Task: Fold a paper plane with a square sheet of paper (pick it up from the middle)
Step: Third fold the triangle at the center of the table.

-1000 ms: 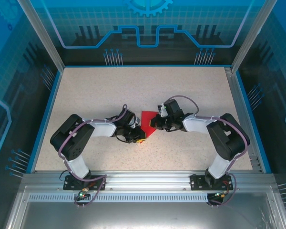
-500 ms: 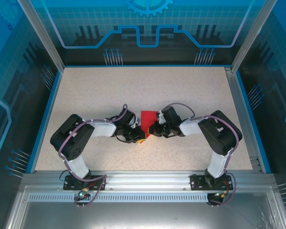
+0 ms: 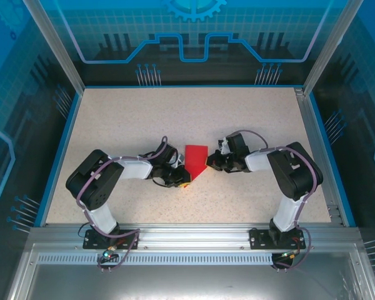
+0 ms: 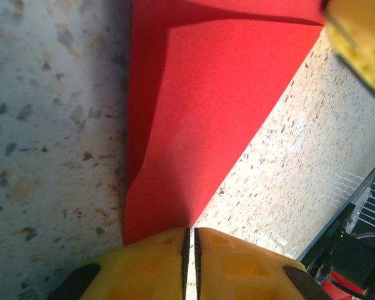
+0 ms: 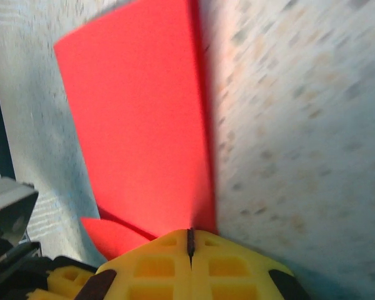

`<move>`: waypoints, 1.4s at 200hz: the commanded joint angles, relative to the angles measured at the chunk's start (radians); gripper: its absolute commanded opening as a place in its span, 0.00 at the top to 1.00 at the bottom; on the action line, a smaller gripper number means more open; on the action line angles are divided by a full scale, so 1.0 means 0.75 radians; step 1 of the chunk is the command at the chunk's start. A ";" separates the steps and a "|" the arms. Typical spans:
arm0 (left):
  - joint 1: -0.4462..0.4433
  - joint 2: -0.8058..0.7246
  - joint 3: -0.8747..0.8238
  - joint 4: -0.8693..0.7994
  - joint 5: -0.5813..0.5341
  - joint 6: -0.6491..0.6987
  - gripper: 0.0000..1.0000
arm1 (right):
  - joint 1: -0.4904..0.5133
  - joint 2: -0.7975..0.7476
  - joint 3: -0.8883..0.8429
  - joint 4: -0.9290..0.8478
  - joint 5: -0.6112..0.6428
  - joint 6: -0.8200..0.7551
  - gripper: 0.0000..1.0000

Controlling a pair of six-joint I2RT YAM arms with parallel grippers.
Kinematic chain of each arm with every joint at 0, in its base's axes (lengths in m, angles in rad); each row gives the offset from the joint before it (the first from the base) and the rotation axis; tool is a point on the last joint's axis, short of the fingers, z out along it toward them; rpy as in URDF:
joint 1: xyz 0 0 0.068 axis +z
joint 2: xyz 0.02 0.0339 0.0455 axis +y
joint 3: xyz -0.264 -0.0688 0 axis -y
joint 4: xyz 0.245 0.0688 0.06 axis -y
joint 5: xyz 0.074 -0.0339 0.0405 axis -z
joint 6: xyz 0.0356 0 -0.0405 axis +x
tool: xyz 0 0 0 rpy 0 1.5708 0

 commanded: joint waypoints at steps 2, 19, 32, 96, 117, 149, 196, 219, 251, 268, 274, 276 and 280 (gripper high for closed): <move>0.011 0.028 -0.016 -0.148 -0.028 0.027 0.84 | -0.041 -0.033 -0.010 -0.010 0.055 -0.027 0.99; 0.010 0.027 -0.017 -0.144 -0.019 0.028 0.84 | -0.017 -0.089 0.016 -0.036 0.037 -0.043 0.99; 0.010 0.025 -0.015 -0.141 -0.016 0.032 0.84 | 0.018 -0.123 0.044 -0.082 0.039 -0.060 0.98; 0.011 0.029 -0.004 -0.143 0.001 0.040 0.83 | 0.217 -0.034 0.097 -0.088 0.040 -0.017 0.99; 0.011 0.029 -0.003 -0.145 0.008 0.044 0.83 | 0.220 0.010 0.064 -0.043 0.030 0.011 1.00; 0.012 0.028 -0.001 -0.168 0.027 0.066 0.83 | 0.221 0.059 0.021 -0.090 0.071 -0.002 1.00; 0.010 -0.037 -0.052 -0.230 0.050 0.092 0.82 | 0.191 0.090 -0.006 -0.109 0.091 -0.010 1.00; 0.011 -0.060 -0.080 -0.253 0.061 0.098 0.82 | 0.188 0.089 0.001 -0.119 0.090 -0.019 1.00; 0.010 -0.073 -0.099 -0.286 0.064 0.098 0.82 | 0.187 0.081 0.016 -0.143 0.096 -0.031 1.00; 0.011 -0.098 -0.103 -0.311 0.047 0.099 0.82 | 0.187 0.079 0.025 -0.137 0.083 -0.027 1.00; 0.010 -0.117 -0.107 -0.311 0.045 0.094 0.82 | 0.187 0.079 0.032 -0.137 0.076 -0.027 1.00; 0.010 -0.125 -0.107 -0.311 0.044 0.092 0.82 | 0.187 0.078 0.033 -0.137 0.074 -0.026 1.00; 0.010 -0.141 -0.107 -0.311 0.045 0.089 0.82 | 0.188 0.078 0.037 -0.138 0.069 -0.026 1.00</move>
